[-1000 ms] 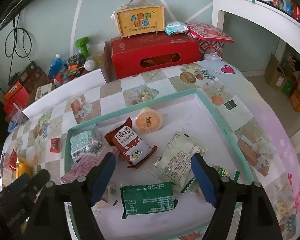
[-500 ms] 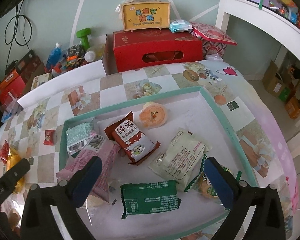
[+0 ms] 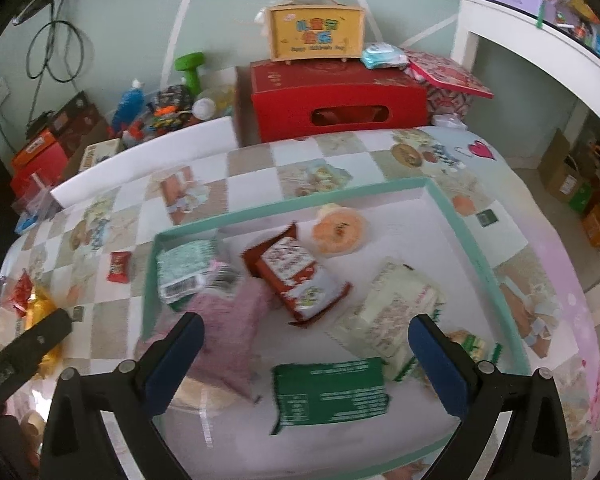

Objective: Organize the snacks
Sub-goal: 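Move both tools back over the snack pile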

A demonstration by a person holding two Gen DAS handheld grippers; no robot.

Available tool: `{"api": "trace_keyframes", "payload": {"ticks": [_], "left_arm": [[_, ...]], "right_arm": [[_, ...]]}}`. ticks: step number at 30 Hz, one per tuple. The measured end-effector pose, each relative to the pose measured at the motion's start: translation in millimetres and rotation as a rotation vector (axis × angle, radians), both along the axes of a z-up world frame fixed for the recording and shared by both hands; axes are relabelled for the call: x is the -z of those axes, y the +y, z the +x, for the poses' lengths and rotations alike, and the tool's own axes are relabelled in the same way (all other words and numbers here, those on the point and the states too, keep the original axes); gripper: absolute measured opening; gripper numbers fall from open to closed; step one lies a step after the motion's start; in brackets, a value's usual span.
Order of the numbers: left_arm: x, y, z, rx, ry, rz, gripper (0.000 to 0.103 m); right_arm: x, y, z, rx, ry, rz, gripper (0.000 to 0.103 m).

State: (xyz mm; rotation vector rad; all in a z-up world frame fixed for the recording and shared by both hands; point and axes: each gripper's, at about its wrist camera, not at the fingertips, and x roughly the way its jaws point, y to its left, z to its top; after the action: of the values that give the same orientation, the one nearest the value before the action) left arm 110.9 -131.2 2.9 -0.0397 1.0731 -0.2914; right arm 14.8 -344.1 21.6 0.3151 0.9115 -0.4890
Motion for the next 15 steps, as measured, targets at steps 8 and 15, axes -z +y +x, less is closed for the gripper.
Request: {"api": "trace_keyframes", "payload": {"ticks": [8,15], "left_arm": [[-6.1,32.2,6.2,-0.043,-0.001,0.009,0.103],[-9.9,72.1,12.0,-0.092,-0.005,0.016,0.103]], "right_arm": [[-5.1,35.9,14.1,-0.118,-0.022,0.003,0.103],[-7.0,64.1,21.6,-0.184,-0.044,0.011,0.103]]}}
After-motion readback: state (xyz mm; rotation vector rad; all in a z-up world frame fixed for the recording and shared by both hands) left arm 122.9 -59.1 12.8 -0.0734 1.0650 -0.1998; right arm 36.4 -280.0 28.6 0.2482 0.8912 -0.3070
